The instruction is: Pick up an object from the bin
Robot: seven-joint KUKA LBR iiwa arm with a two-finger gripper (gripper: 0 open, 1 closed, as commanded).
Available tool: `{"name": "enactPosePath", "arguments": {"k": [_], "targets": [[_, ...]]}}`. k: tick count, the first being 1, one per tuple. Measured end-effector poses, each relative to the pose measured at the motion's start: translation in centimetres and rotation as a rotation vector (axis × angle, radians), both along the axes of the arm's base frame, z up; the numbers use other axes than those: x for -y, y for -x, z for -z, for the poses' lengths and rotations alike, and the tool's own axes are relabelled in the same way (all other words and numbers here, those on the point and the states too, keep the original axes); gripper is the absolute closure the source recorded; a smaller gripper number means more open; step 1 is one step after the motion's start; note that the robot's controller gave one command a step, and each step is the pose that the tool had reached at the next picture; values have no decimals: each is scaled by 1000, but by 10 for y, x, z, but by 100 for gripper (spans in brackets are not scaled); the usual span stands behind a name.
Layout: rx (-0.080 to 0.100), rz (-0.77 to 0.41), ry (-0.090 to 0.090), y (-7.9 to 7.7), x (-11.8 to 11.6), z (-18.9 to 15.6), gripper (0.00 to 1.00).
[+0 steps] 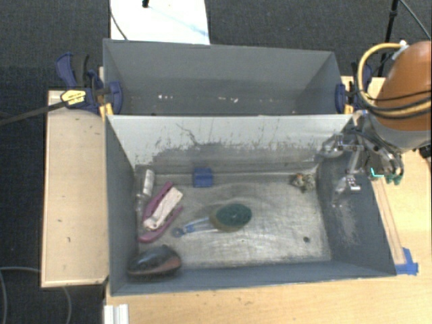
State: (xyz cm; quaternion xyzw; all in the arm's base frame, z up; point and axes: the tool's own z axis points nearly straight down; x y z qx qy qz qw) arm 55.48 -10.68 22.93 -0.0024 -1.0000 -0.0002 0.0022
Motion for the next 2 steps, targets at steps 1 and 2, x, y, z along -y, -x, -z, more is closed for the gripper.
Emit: {"name": "enactPosePath", "arguments": {"k": [1, 2], "targets": [[2, -165, -3, -21, -54, 80, 0], [2, -255, -5, -1, -125, 116, 0]]}}
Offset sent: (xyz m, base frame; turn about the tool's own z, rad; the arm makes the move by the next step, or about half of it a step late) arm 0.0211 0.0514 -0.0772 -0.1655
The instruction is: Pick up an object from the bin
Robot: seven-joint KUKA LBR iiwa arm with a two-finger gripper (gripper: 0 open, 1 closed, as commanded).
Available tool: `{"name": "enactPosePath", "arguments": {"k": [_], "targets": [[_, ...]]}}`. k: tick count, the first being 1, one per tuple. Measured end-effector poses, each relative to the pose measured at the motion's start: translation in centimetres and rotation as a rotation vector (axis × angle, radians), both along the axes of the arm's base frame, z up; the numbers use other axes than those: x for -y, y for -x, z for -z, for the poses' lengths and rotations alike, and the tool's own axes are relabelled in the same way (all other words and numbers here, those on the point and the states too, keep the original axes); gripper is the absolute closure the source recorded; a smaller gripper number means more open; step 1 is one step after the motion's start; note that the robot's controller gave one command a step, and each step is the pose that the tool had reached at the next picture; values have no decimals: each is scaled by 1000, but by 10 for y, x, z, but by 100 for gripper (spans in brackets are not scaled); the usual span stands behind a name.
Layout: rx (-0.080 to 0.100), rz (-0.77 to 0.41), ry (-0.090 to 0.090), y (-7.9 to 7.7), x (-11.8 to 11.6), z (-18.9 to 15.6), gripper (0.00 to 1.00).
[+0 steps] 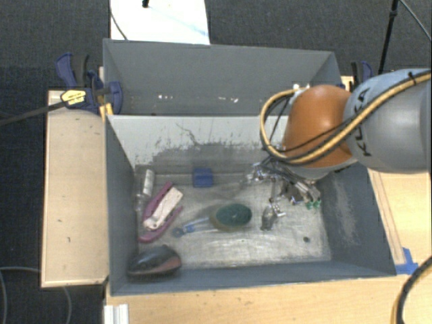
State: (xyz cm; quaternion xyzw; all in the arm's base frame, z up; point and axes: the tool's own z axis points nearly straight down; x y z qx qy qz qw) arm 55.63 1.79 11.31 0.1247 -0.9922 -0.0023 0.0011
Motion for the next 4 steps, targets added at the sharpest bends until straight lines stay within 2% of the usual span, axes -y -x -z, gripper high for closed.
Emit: {"name": "enactPosePath", "arguments": {"k": [1, 2, 3, 4], "targets": [[0, -244, 1, 20, -94, 39, 0], [6, -241, 3, 18, -92, 36, 100], [14, -516, 6, 0, -25, -128, 100], [10, -882, 3, -1, -12, -125, 100]]}}
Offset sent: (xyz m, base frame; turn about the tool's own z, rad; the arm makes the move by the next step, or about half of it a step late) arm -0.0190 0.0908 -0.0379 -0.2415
